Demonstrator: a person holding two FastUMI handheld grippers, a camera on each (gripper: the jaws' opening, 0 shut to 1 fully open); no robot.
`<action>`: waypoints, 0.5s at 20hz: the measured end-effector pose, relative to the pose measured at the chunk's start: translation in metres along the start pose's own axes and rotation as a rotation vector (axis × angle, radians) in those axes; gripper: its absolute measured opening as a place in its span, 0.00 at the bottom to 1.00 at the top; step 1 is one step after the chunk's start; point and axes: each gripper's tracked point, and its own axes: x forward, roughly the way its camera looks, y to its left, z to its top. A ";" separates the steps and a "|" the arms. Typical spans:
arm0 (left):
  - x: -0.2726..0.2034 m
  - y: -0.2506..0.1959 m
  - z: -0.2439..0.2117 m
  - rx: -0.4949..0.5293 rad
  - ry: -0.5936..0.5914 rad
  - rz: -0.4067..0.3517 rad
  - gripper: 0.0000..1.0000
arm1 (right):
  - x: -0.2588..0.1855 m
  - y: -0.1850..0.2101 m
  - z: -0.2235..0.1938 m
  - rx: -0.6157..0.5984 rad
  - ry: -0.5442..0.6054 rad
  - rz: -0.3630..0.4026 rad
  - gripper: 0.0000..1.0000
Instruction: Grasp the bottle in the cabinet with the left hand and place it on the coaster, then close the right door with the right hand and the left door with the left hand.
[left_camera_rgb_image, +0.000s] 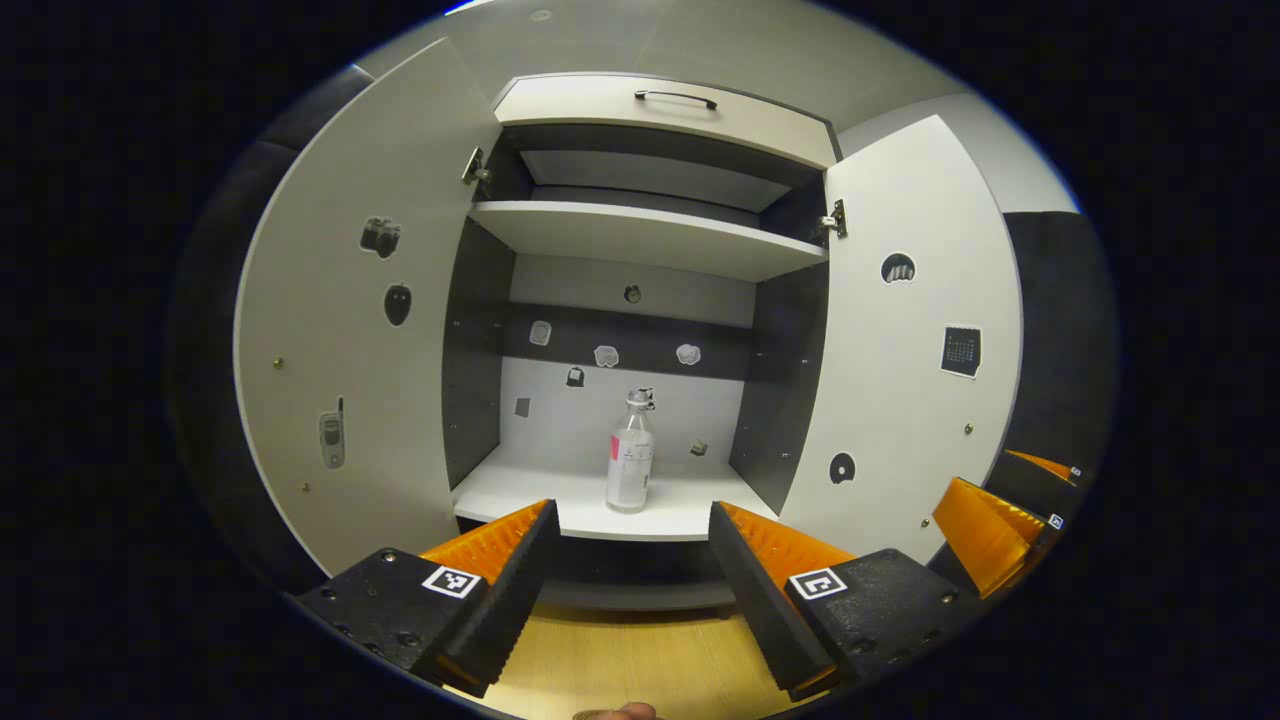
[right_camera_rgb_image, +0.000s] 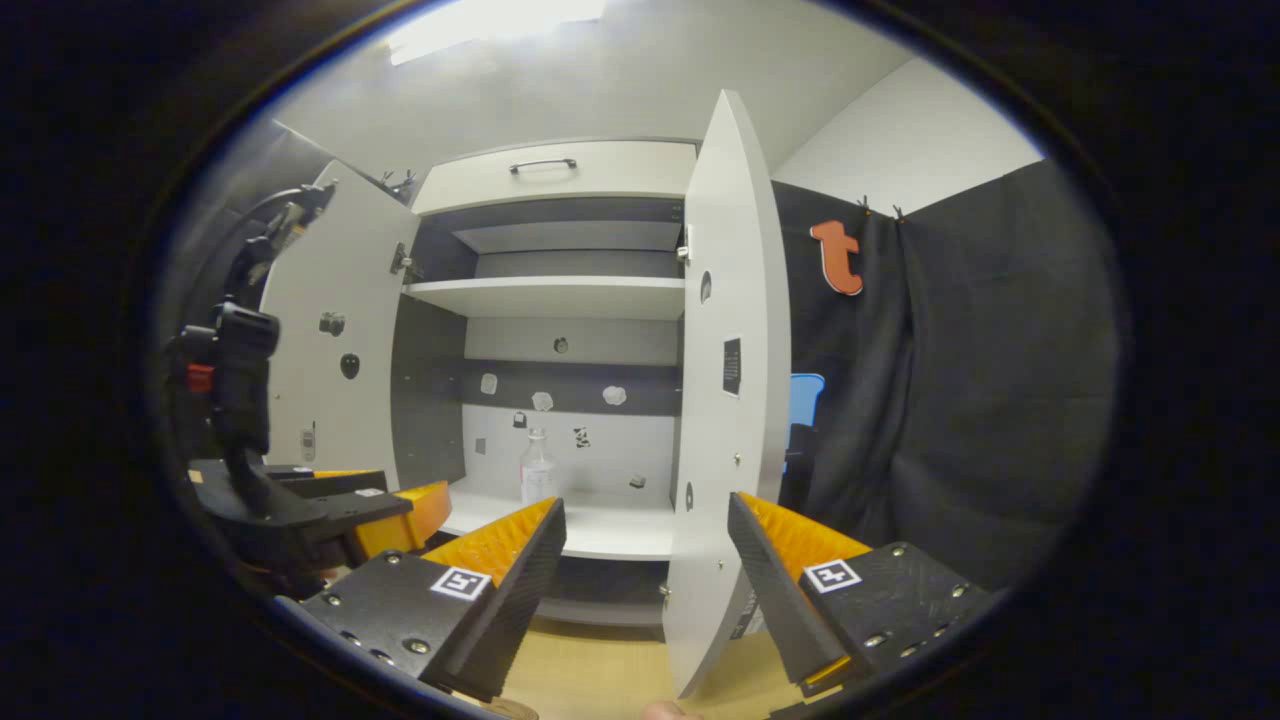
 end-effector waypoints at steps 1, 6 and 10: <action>0.010 0.000 0.001 0.001 0.005 -0.007 0.96 | -0.003 -0.003 0.000 -0.008 -0.001 -0.012 0.94; 0.082 0.008 0.007 0.055 0.041 -0.007 0.96 | -0.016 -0.028 0.002 -0.030 -0.015 -0.093 0.98; 0.143 0.009 0.001 0.028 0.089 -0.021 0.97 | -0.024 -0.057 0.004 -0.034 -0.025 -0.193 0.98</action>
